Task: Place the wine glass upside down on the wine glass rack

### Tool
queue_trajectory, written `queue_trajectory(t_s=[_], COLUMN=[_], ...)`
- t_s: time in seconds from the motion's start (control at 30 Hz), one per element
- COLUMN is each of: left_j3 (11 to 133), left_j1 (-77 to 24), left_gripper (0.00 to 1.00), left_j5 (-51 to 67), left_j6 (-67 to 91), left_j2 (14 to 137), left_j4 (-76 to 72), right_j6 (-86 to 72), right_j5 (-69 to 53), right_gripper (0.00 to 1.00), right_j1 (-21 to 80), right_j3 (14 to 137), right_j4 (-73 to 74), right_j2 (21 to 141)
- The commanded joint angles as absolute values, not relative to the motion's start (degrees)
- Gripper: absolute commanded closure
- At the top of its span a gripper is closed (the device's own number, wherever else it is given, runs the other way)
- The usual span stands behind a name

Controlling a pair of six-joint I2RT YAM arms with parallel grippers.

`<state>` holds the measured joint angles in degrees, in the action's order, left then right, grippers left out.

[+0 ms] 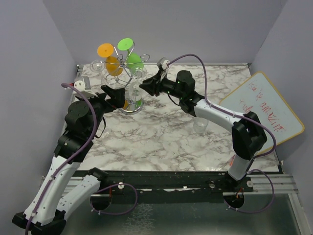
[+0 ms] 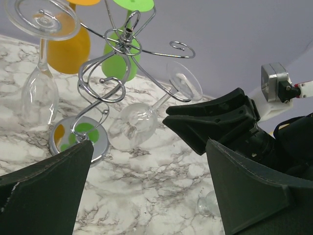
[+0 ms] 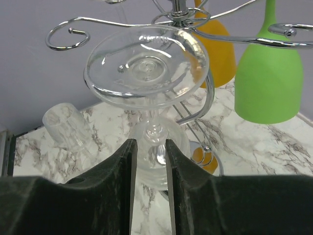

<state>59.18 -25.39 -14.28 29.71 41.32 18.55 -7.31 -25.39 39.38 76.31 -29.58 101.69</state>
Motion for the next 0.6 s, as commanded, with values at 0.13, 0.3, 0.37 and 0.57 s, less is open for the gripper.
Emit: queue_trajectory(t_s=[0.13, 0.3, 0.37, 0.57], left_j3=[58.01, 58.54, 58.98, 60.06], left_j1=[-25.66, -25.66, -25.66, -25.66], left_gripper=[0.01, 0.01, 0.01, 0.02], left_j5=[-9.41, -2.92, -0.31, 9.31], left_j6=[27.52, 22.57, 20.63, 15.84], left_j2=[40.84, 41.05, 41.41, 43.22], left_j4=[17.93, 17.93, 17.91, 18.53], right_j6=[-6.53, -7.2, -7.29, -9.81], right_j5=[-27.12, -24.15, -22.54, -9.25], right_gripper=[0.48, 0.36, 0.34, 0.33], right_j1=[39.64, 39.7, 39.64, 39.66], right_j3=[73.17, 67.21, 64.38, 55.92], right_j4=[-30.49, -28.63, -26.58, -15.6], right_j2=[97.61, 90.83, 87.33, 74.22])
